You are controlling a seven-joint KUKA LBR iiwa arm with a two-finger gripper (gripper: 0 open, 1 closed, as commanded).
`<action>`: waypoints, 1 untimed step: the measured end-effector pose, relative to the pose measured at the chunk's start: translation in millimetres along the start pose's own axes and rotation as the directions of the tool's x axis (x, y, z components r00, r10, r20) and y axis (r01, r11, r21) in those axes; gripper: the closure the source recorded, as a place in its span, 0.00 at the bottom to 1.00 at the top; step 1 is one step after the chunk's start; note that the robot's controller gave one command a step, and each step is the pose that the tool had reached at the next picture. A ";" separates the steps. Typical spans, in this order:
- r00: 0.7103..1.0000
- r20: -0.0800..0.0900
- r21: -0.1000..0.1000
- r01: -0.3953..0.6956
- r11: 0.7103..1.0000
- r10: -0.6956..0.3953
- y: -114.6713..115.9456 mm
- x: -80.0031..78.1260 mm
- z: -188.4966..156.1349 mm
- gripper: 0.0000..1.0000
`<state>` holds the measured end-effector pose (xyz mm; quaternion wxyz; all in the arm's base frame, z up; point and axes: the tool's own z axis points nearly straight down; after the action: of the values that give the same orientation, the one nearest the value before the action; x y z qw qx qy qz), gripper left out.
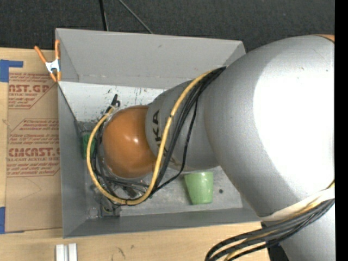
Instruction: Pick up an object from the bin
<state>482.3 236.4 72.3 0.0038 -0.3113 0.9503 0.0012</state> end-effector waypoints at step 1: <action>1.000 0.004 0.002 0.016 1.000 -0.016 -16.1 -17.5 -163.6 1.00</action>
Offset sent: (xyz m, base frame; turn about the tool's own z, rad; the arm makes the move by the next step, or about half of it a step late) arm 0.0204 -0.0047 0.1588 -0.0166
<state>504.9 233.0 236.0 0.0060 -0.3187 0.9478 0.0007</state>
